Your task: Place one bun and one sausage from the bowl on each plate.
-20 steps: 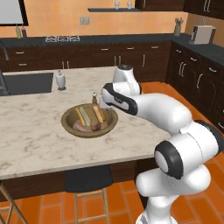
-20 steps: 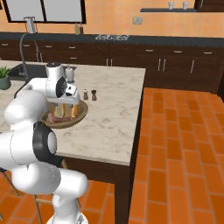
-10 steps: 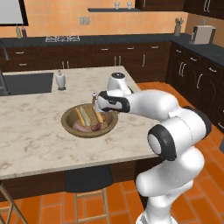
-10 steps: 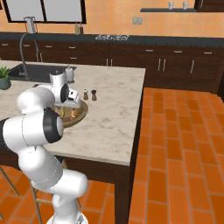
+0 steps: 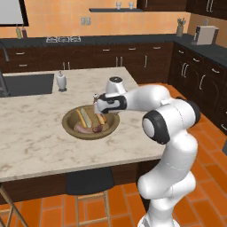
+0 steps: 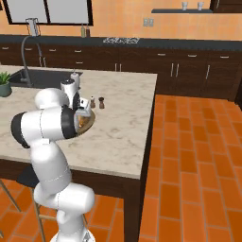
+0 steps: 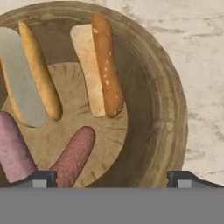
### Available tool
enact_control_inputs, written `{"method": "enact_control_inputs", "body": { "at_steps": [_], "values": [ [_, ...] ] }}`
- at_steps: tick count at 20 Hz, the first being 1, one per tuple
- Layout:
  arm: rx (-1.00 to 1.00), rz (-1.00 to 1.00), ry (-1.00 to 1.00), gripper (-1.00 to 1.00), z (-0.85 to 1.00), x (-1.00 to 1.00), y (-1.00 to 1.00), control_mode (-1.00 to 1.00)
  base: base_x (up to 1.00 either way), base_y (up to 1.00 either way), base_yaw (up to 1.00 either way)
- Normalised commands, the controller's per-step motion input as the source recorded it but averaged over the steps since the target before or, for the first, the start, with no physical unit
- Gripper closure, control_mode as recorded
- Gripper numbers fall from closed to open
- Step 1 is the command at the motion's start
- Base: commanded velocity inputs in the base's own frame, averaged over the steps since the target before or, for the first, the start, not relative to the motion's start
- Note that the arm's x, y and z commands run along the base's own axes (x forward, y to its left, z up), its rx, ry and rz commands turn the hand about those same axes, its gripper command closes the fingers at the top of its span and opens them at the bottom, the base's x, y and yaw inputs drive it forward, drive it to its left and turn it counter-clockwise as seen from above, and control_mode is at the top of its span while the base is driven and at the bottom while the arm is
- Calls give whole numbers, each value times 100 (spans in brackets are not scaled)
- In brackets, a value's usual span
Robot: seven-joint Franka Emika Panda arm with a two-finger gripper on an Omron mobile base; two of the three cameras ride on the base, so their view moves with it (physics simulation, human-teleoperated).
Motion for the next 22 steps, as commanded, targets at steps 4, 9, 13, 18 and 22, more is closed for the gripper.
{"method": "enact_control_inputs", "body": {
  "at_steps": [4, 9, 13, 18, 22],
  "values": [
    [-1, 0, 0, -100, -37, 48, 20, -100, 0, 0, 0],
    [-2, 0, 0, -100, -34, 41, 19, -100, 0, 0, 0],
    [0, 0, 0, -100, -34, 43, 9, -100, 0, 0, 0],
    [0, 0, 0, -100, -23, 42, 0, -100, 0, 0, 0],
    [0, 0, 0, -100, -15, 29, 0, -100, 0, 0, 0]
  ]
}}
